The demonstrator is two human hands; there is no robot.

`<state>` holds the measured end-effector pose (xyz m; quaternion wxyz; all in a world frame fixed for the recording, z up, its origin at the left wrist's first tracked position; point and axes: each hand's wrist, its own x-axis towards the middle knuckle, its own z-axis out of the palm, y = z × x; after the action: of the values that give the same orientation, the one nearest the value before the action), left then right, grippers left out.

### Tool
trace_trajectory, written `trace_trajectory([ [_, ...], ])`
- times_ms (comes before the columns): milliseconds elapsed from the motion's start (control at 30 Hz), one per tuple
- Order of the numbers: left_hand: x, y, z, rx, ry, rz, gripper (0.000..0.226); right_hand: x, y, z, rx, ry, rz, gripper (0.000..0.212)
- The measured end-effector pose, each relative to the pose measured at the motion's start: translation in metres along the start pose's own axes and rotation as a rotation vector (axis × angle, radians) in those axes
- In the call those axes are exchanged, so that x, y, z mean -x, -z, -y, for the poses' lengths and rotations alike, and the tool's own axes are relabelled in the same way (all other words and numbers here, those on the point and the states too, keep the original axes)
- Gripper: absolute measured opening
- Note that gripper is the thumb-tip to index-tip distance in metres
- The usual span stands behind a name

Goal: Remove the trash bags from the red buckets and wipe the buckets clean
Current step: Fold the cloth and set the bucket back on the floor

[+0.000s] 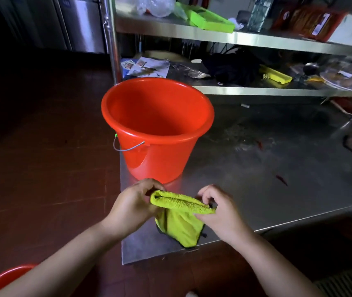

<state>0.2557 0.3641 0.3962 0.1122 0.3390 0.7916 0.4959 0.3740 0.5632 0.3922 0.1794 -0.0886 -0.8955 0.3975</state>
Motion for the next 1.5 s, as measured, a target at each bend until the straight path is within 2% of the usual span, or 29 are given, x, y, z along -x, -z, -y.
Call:
trace_trajectory([
  [133, -0.016, -0.03, -0.026, 0.139, 0.006, 0.135, 0.027, -0.006, 0.042, -0.023, -0.038, -0.14, 0.079, 0.04],
  [200, -0.031, -0.053, -0.028, 0.211, 0.08, 0.129, 0.021, -0.011, 0.066, -0.041, -0.171, -0.203, 0.169, 0.038],
  [267, -0.047, -0.08, -0.019, 0.181, 0.191, 0.095, 0.023, -0.018, 0.081, -0.066, -0.148, -0.263, 0.27, 0.033],
  [367, -0.07, -0.118, -0.014, 0.075, 0.236, 0.04, 0.028, -0.033, 0.092, -0.104, 0.016, -0.299, 0.212, 0.033],
  [500, -0.104, -0.136, -0.031, 0.03, 0.149, -0.166, 0.033, -0.062, 0.115, -0.124, -0.004, -0.263, 0.044, 0.034],
  [600, -0.111, -0.143, -0.034, -0.046, 0.131, -0.144, 0.039, -0.071, 0.127, -0.132, -0.046, -0.26, 0.15, 0.032],
  [733, -0.102, -0.155, -0.024, 0.028, 0.221, -0.053, 0.04, -0.067, 0.132, -0.144, -0.189, -0.306, 0.324, 0.023],
  [867, -0.106, -0.171, -0.01, 0.054, 0.265, -0.077, 0.034, -0.072, 0.131, -0.162, -0.18, -0.31, 0.348, 0.012],
  [967, -0.114, -0.184, 0.007, 0.053, 0.355, -0.113, 0.034, -0.078, 0.113, -0.188, -0.154, -0.373, 0.331, 0.018],
  [1033, -0.116, -0.196, 0.022, 0.064, 0.457, -0.139, 0.045, -0.077, 0.096, -0.21, -0.098, -0.385, 0.251, 0.025],
  [1100, -0.112, -0.208, 0.039, -0.059, 0.502, -0.166, 0.056, -0.071, 0.08, -0.234, 0.09, -0.363, 0.186, 0.039],
  [1167, -0.102, -0.22, 0.052, -0.265, 0.426, -0.116, 0.059, -0.059, 0.067, -0.247, 0.21, -0.295, 0.224, 0.044],
  [1233, -0.091, -0.23, 0.057, -0.389, 0.329, 0.053, 0.06, -0.045, 0.056, -0.252, 0.256, -0.204, 0.328, 0.042],
  [1333, -0.073, -0.24, 0.07, -0.676, 0.183, 0.242, 0.073, -0.03, 0.045, -0.257, 0.324, -0.118, 0.487, 0.04],
  [1400, -0.068, -0.239, 0.07, -0.747, 0.188, 0.292, 0.078, -0.028, 0.043, -0.26, 0.373, -0.096, 0.557, 0.04],
  [1467, -0.069, -0.228, 0.068, -0.698, 0.196, 0.297, 0.071, -0.035, 0.045, -0.258, 0.38, -0.109, 0.595, 0.036],
  [1500, -0.072, -0.221, 0.066, -0.683, 0.191, 0.249, 0.063, -0.042, 0.047, -0.253, 0.376, -0.119, 0.602, 0.033],
])
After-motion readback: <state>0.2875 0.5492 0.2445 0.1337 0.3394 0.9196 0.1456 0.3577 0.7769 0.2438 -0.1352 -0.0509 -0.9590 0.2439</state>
